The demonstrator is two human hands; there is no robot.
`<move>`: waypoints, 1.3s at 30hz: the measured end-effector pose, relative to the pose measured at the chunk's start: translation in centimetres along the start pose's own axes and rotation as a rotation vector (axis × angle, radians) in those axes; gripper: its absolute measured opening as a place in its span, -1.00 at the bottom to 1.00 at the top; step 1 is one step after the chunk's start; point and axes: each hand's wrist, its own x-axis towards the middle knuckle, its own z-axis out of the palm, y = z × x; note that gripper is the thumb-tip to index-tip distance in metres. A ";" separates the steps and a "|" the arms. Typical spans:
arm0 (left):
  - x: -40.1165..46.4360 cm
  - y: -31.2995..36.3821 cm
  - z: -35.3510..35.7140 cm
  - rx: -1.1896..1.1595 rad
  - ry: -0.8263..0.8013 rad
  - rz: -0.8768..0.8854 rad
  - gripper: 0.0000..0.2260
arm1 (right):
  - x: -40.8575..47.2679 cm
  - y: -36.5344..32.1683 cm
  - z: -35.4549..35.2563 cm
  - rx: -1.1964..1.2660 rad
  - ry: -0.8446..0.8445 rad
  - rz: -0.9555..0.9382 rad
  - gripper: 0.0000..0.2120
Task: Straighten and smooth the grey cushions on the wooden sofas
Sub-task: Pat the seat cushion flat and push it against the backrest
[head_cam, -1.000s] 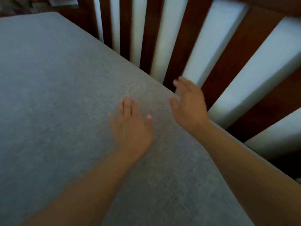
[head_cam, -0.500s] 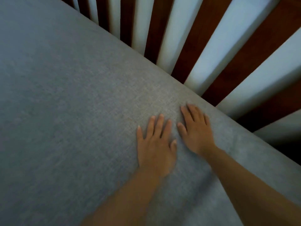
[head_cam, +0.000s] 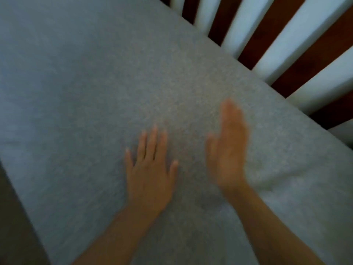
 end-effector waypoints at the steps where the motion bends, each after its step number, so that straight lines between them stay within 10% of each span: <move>1: -2.3 -2.2 0.2 0.055 -0.115 0.006 -0.40 | -2.6 -1.7 1.5 -0.047 -0.125 -0.072 -0.45; 4: -2.9 -3.5 -0.5 0.060 -0.264 0.000 -0.42 | -3.2 -3.6 1.7 -0.089 -0.378 -0.080 -0.30; 8: -6.6 -4.7 -3.3 -0.045 0.003 -0.188 -0.43 | -6.3 -7.2 -1.7 0.063 -0.025 -0.032 -0.48; 12: -14.7 -7.8 -0.8 0.005 -0.165 -0.135 -0.45 | -14.9 -9.4 0.5 -0.048 -0.374 -0.347 -0.45; 17: -16.1 -5.8 -2.9 -0.105 0.085 -0.231 -0.47 | -14.3 -9.4 -5.0 0.229 0.019 -0.124 -0.54; 22: -23.3 -1.4 1.5 -0.037 -0.157 -0.149 -0.47 | -25.0 -5.2 -2.1 -0.115 -0.369 -0.395 -0.42; 32: -24.4 3.0 -0.9 -0.039 -0.305 -0.328 -0.45 | -31.5 -1.3 -8.3 -0.070 -0.538 -0.453 -0.39; 35: -26.0 7.5 -2.4 -0.084 -0.202 -0.416 -0.44 | -29.0 -0.5 -11.0 0.134 -0.555 -0.394 -0.45; 39: -26.5 13.7 -3.4 -0.252 0.177 -0.406 -0.45 | -21.8 -0.3 -14.9 0.272 -0.135 -0.184 -0.51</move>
